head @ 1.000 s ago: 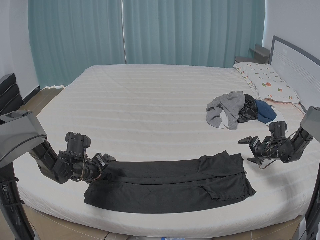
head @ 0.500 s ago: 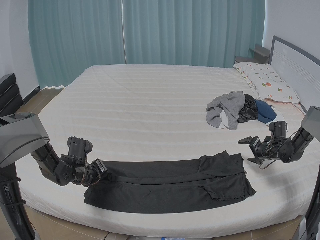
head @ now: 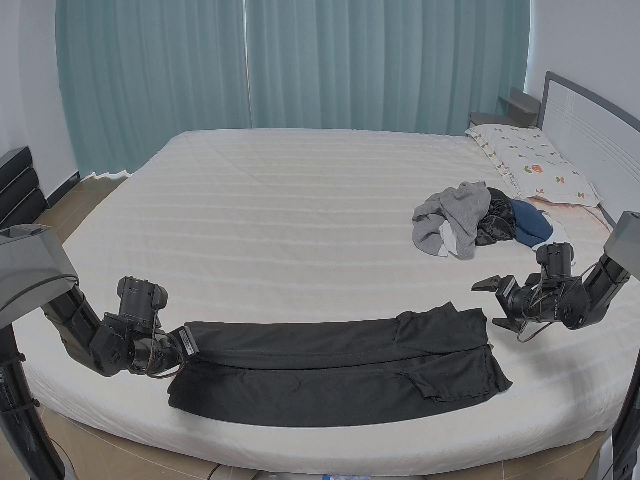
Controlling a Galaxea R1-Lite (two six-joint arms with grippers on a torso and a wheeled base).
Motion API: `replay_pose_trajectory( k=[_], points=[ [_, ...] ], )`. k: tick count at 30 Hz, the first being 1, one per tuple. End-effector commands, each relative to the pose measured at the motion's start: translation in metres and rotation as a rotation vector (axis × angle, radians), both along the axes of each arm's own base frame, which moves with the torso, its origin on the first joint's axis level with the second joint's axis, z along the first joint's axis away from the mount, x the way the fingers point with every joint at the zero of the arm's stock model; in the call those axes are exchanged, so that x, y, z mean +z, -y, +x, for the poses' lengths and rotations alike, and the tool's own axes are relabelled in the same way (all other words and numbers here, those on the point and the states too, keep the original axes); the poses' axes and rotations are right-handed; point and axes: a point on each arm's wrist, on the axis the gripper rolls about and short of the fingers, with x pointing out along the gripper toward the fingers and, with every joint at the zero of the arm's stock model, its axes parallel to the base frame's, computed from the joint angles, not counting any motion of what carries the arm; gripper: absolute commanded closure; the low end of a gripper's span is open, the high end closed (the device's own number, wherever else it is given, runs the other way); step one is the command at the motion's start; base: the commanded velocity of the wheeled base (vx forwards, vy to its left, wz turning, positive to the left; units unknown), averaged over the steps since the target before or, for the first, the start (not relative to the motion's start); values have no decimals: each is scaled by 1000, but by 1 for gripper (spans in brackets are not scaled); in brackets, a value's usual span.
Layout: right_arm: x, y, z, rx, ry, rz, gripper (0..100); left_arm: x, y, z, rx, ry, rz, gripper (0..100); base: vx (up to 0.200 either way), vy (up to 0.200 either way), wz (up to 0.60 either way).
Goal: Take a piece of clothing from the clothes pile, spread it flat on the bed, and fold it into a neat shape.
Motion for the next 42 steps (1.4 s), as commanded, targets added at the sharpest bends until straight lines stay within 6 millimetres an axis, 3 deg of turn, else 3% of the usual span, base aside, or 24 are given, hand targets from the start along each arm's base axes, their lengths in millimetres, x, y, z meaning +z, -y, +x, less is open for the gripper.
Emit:
replay_pose_trajectory(
  k=[1,8,14,22,40,41,42],
  points=[
    [13,-15,-13,45,13,-3,0,-4,1,-2,-7,-17,5,100,0,0,0],
    [21,-32,-28,98,-6,-8,0,-7,0,-1,-6,-18,6,100,0,0,0],
    [9,-44,-32,131,-75,-11,0,-6,0,0,-3,-16,1,100,0,0,0],
    [-18,-44,-26,89,-156,-68,0,-7,0,0,-2,-19,0,100,0,0,0],
    [-35,-53,-8,-3,-167,-116,0,-6,-1,1,1,-14,0,100,0,0,0],
    [-35,-53,-8,-4,-168,-117,100,-6,-1,1,1,-14,0,100,0,0,0],
    [-35,-53,-8,-11,-167,-121,100,-6,-1,1,1,-14,0,100,0,0,0]
  ],
)
